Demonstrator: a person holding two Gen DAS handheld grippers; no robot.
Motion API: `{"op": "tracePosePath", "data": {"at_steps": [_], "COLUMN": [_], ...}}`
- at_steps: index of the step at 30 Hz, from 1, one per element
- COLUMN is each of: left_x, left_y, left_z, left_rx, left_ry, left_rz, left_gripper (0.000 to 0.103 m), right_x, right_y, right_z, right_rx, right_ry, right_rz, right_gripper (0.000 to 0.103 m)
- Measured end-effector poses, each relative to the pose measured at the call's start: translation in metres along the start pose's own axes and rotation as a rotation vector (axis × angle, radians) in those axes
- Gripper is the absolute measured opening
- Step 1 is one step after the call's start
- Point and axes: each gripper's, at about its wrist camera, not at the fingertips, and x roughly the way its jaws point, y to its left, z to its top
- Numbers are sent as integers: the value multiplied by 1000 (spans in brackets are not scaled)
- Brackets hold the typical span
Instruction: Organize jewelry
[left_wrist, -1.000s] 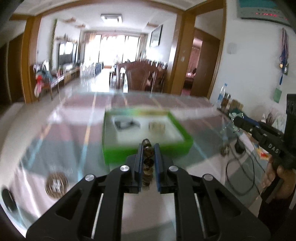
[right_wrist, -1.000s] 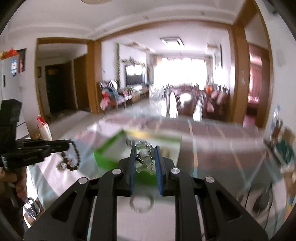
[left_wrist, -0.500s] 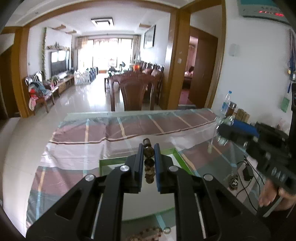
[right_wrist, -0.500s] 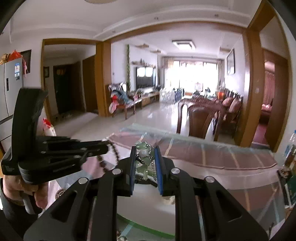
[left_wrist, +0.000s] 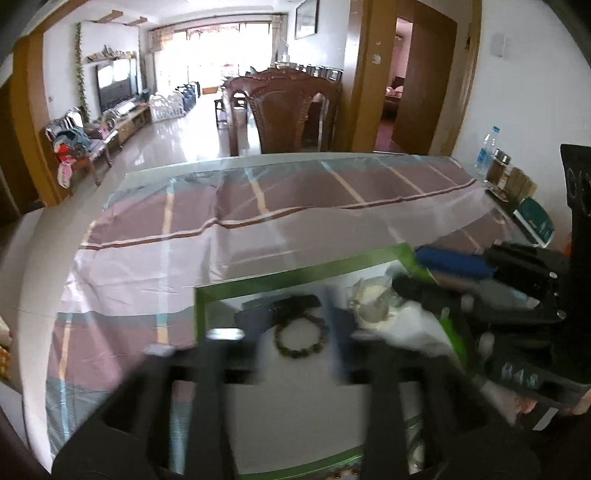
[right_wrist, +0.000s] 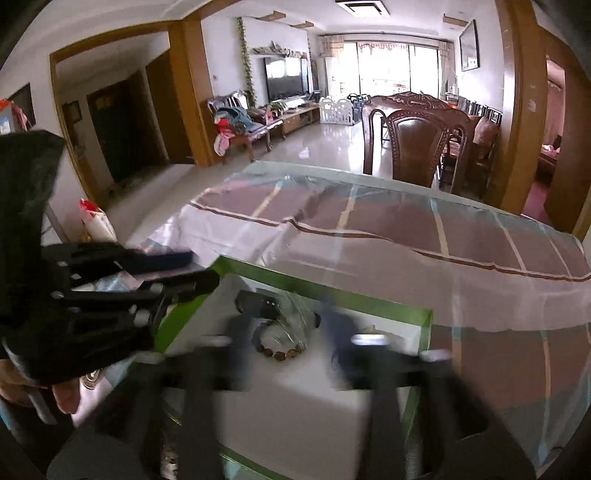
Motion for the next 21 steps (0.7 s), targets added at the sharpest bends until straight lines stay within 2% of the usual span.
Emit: {"op": "tracePosePath", "data": {"at_steps": [2, 5, 9, 11, 15, 18, 21], "left_x": [-11, -43, -100, -130, -165, -182, -188], "left_y": [7, 15, 14, 13, 13, 16, 17], "left_z": [0, 0, -14, -31, -75, -122, -170], "left_rx": [-26, -62, -64, -66, -75, -99, -139], "left_ry": [-52, -131, -268, -325, -385, -389, -364], "left_rz": [33, 30, 61, 70, 91, 113, 106], "left_gripper": [68, 75, 87, 90, 95, 95, 95], "right_x": [-7, -36, -95, -123, -191, -212, -215], "right_y": [-1, -1, 11, 18, 42, 56, 69], "right_z": [4, 8, 11, 10, -9, -38, -90], "right_rx": [10, 21, 21, 23, -26, -46, -97], "right_ry": [-40, -137, -318, -394, -570, -587, -528], "right_rz": [-30, -36, -74, -86, -71, -71, -81], "right_gripper": [88, 89, 95, 96, 100, 100, 100]}}
